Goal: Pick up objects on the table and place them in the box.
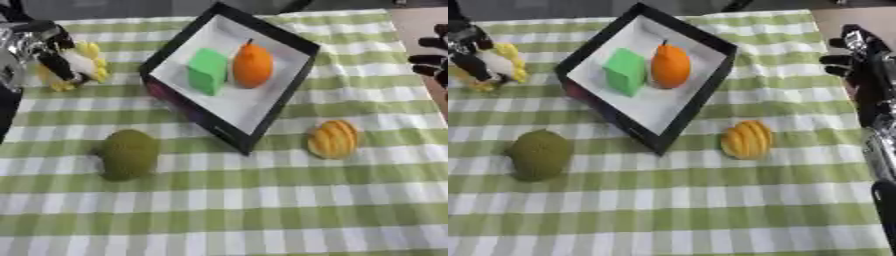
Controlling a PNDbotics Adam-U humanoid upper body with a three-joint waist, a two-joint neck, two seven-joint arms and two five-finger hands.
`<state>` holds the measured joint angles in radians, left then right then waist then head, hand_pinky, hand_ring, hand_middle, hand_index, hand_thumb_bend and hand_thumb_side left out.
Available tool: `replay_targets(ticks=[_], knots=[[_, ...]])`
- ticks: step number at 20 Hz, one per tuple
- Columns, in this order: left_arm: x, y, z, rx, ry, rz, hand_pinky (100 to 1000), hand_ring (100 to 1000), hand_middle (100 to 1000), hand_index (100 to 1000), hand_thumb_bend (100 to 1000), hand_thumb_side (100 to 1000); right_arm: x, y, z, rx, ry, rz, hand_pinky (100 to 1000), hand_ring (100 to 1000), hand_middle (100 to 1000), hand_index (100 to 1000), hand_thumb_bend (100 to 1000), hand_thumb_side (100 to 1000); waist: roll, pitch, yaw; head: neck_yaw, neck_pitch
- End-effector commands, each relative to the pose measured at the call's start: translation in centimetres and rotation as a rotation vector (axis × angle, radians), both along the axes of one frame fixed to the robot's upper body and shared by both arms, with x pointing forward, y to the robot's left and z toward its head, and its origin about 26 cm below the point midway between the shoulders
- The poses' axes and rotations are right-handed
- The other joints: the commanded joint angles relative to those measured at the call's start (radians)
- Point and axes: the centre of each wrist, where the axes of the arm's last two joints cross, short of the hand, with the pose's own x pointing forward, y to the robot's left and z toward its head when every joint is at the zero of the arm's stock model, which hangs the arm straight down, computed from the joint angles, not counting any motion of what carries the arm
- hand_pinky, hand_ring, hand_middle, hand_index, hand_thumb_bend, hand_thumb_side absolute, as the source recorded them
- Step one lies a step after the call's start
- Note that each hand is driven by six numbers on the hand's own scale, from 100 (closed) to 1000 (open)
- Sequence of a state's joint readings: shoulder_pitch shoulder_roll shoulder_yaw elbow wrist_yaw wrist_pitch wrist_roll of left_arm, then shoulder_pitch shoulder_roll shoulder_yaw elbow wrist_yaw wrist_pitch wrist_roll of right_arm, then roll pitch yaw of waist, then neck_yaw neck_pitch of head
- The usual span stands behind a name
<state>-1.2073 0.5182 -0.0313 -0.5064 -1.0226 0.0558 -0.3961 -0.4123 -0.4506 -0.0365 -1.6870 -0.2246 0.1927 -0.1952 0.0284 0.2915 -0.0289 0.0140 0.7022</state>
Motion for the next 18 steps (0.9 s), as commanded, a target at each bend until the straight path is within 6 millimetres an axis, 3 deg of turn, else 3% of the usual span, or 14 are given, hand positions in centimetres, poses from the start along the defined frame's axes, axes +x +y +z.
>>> replay_targets(ticks=[1,18], knots=[[-0.1,0.0,2.5,0.010,-0.054,-0.009,647,581,505,552,506,100,-0.1,-0.4,0.8,-0.022,-0.023,-0.007,781,702,754,892,100,756,0.000,-0.015,0.001,0.000,0.004],[-2.0,-2.5,10.3,0.169,-0.091,-0.222,661,608,537,586,572,100,-0.3,-1.0,0.6,-0.028,-0.016,-0.018,781,704,755,892,100,742,0.012,-0.045,0.020,-0.023,0.029]])
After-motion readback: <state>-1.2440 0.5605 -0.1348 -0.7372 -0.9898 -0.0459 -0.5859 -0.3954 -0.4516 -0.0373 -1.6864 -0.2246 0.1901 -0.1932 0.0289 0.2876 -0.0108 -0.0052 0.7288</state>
